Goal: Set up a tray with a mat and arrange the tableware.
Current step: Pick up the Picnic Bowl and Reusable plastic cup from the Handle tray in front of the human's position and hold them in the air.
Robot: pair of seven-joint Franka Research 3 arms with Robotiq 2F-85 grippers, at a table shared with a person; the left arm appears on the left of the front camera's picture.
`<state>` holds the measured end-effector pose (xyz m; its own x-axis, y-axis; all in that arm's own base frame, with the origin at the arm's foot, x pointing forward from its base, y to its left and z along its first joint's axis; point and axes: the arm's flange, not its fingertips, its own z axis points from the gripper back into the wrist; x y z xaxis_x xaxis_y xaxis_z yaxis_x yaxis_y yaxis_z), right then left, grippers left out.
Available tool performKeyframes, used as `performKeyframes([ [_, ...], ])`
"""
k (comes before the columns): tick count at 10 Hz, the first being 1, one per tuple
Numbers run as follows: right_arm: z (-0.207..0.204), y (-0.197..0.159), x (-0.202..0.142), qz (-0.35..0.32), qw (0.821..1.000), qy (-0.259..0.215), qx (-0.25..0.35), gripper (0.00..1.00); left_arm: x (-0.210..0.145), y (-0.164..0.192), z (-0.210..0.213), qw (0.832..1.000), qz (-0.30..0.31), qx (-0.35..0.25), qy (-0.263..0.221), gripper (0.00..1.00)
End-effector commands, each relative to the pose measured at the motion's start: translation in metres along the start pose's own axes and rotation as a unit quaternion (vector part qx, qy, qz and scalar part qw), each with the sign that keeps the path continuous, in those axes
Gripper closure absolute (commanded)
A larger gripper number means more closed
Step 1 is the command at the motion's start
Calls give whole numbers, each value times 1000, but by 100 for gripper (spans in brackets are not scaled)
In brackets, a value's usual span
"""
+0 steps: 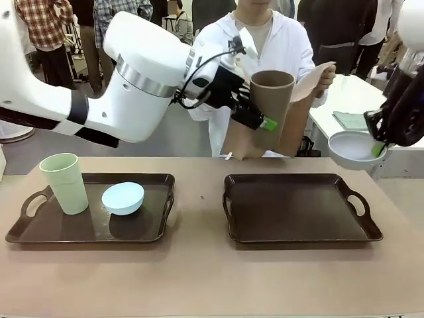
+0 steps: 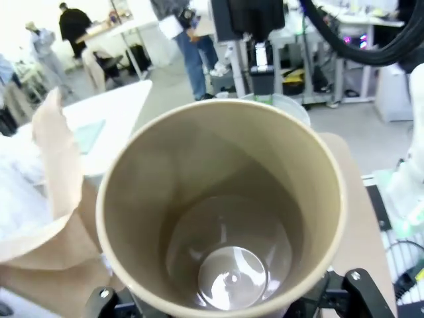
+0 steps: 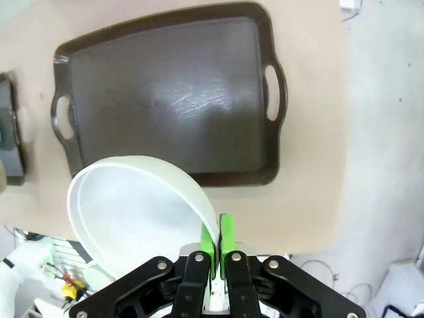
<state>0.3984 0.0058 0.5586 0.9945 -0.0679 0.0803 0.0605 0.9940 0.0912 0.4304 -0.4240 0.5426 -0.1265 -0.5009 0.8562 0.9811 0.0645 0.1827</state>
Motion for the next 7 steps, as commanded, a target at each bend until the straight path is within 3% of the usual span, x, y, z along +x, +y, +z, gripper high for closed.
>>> performKeyframes([
  [1,9,8,-10,-4,1000,-13,8,100,-3,-10,7,999,11,37,5,100],
  [2,8,7,-5,6,1000,-16,23,100,0,0,0,1000,0,0,0,100],
  [3,13,2,-9,2,1000,-11,0,100,0,0,0,1000,0,0,0,100],
  [7,13,2,-9,2,1000,-11,0,100,0,0,0,1000,0,0,0,100],
])
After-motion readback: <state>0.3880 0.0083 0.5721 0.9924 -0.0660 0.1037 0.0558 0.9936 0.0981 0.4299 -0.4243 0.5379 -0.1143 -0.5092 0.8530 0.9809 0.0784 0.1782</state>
